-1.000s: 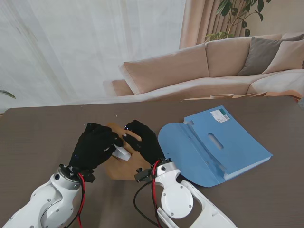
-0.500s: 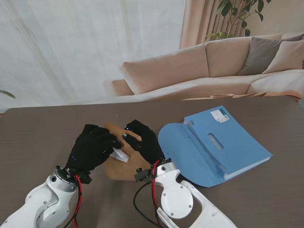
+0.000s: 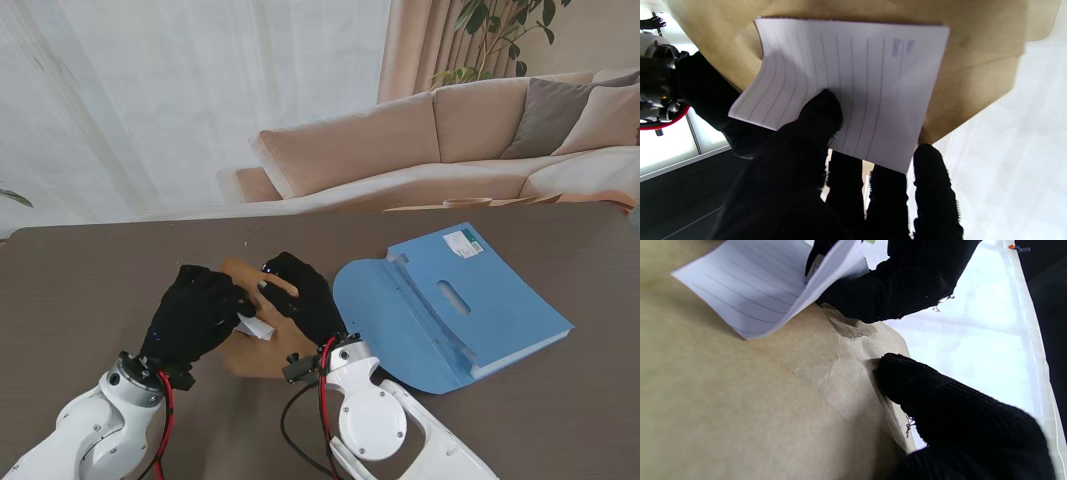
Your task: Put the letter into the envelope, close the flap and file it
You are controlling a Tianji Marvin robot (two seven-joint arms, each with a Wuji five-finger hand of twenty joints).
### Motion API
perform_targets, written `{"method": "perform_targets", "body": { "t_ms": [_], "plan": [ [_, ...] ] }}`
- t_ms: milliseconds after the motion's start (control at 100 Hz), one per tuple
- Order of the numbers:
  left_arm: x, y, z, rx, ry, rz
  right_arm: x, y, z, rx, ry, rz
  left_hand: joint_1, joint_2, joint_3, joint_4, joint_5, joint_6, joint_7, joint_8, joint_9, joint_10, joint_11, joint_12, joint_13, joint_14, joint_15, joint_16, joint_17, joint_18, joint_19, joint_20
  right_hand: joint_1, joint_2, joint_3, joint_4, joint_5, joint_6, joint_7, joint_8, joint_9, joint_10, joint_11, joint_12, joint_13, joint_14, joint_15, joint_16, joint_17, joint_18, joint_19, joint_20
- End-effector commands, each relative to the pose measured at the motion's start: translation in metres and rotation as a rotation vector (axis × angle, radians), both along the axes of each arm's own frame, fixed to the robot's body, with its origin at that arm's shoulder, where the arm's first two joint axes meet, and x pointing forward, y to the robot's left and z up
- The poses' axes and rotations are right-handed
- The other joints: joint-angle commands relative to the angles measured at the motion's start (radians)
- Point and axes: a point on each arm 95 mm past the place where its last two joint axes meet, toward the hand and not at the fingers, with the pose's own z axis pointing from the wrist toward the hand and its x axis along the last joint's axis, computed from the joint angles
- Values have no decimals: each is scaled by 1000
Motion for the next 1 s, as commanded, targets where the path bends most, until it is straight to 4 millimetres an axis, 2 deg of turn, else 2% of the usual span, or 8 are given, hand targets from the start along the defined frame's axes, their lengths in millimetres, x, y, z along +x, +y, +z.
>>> {"method": "perform_targets", "body": {
  "t_ms": [0, 320, 460, 530, 790, 990],
  "plan": [
    [-1, -2, -5, 9, 32, 4, -3, 4, 2, 14, 4, 16, 15, 35, 23, -13, -9, -16, 74, 29, -20, -14, 17, 15, -22, -20, 0, 21, -12, -16, -7, -1, 74, 63, 28, 67, 16, -62, 82, 53, -21, -16, 27, 5, 12, 27, 30, 16, 20, -4, 134, 22],
    [-2, 0, -7, 22, 41, 13, -3, 4, 3, 18, 6, 14, 13, 25, 20, -16, -21, -15, 64, 22, -5, -13, 9, 0, -12, -19, -2, 16, -13, -16, -8, -1, 75, 63, 28, 66, 16, -61, 82, 53, -22, -15, 27, 5, 12, 27, 30, 16, 20, -4, 134, 23],
    [-2, 1, -7, 36, 48, 21, -3, 4, 3, 18, 6, 13, -18, 11, 7, -15, -71, 2, -22, -5, -8, -1, -53, -12, -37, -32, -17, -50, -18, -7, -26, -9, 75, 63, 28, 66, 16, -61, 82, 53, -21, -15, 27, 5, 11, 28, 30, 15, 20, -4, 134, 23],
    [-2, 3, -8, 48, 55, 26, -3, 3, 3, 18, 7, 12, -27, 11, 3, -17, -71, 11, -47, -21, -13, -4, -62, -11, -48, -34, -23, -73, -25, -7, -36, -13, 74, 63, 29, 67, 16, -61, 82, 53, -21, -14, 27, 5, 11, 29, 31, 16, 18, -1, 134, 24],
    [-4, 13, -6, 106, 70, 49, -3, 3, 3, 19, 10, 10, -58, 9, -26, -17, -19, 25, -89, -50, -35, -6, -109, -10, -84, -27, -49, -118, -51, -1, -73, -21, 74, 64, 29, 68, 16, -63, 81, 53, -22, -15, 27, 5, 11, 29, 31, 16, 18, 0, 133, 25],
    [-3, 20, -5, 134, 68, 80, -3, 3, 3, 21, 9, 9, -20, 16, -18, -12, 57, 22, -72, -48, -38, 0, -109, 41, -88, -23, -35, -107, -54, 0, -76, -14, 74, 63, 30, 69, 17, -61, 81, 53, -22, -14, 28, 5, 12, 29, 31, 16, 18, 1, 132, 26]
  ]
}}
